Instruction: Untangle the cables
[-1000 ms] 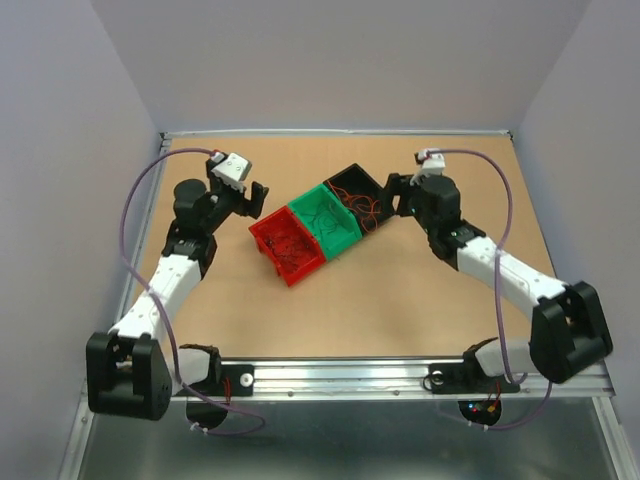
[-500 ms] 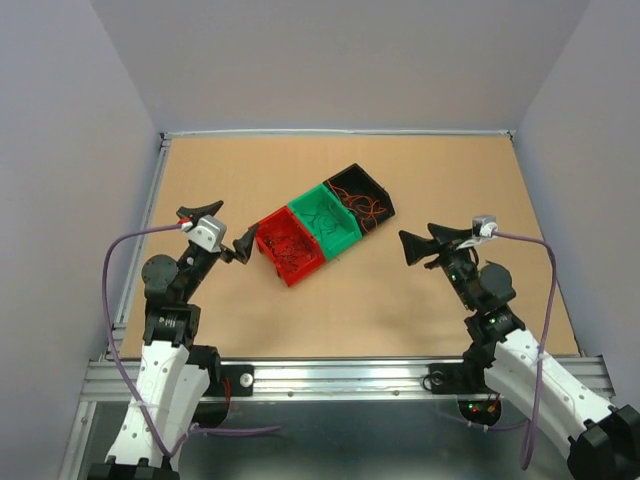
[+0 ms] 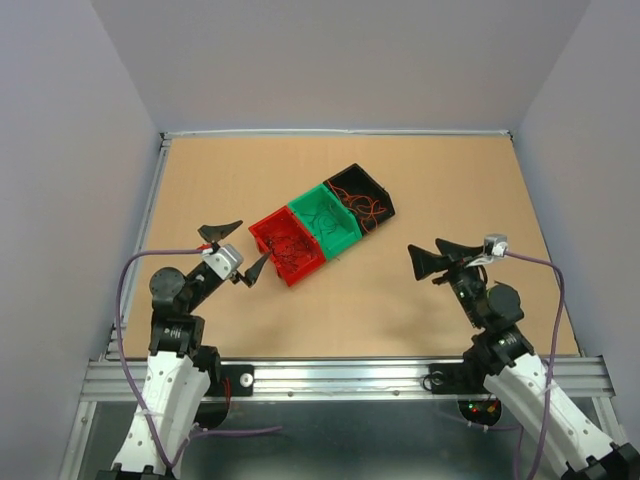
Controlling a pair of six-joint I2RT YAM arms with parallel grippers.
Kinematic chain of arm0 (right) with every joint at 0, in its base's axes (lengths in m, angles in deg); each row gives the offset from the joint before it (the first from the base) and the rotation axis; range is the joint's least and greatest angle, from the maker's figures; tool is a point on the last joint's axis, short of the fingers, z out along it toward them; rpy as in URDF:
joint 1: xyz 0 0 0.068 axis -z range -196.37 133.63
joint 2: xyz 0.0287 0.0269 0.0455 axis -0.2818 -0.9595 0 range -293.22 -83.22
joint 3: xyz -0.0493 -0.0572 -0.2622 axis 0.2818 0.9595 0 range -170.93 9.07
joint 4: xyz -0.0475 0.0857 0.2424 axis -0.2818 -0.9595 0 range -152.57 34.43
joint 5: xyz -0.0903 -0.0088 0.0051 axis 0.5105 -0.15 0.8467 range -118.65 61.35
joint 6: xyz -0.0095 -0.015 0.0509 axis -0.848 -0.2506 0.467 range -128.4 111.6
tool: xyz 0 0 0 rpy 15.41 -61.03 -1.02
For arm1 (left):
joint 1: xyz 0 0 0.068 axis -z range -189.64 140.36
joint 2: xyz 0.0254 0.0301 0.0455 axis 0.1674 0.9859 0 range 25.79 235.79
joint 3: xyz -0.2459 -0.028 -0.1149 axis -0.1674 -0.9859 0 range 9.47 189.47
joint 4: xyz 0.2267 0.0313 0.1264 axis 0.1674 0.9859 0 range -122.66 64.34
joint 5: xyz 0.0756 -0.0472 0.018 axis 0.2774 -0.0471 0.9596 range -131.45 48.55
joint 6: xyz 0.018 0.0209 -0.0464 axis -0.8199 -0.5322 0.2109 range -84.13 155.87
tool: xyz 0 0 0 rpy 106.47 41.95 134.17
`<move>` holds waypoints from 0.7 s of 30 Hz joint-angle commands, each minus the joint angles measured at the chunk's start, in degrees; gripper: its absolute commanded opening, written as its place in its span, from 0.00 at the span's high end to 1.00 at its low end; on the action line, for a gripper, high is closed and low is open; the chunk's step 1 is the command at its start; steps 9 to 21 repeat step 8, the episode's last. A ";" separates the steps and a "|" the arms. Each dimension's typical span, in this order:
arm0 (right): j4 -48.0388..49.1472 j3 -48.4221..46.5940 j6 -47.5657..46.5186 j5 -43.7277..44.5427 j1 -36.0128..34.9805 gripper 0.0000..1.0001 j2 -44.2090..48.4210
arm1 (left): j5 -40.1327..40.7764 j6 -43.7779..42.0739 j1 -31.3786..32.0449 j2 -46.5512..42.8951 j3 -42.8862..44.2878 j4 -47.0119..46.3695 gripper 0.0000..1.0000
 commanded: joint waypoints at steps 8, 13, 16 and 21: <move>-2.30 0.30 0.27 -0.99 -0.28 0.04 6.59 | -5.11 -3.60 -0.16 -0.65 -1.43 -2.96 0.01; -2.30 0.30 0.27 -0.99 -0.28 0.04 6.59 | -5.11 -3.60 -0.16 -0.65 -1.43 -2.96 0.01; -2.30 0.30 0.27 -0.99 -0.28 0.04 6.59 | -5.11 -3.60 -0.16 -0.65 -1.43 -2.96 0.01; -2.30 0.30 0.27 -0.99 -0.28 0.04 6.59 | -5.11 -3.60 -0.16 -0.65 -1.43 -2.96 0.01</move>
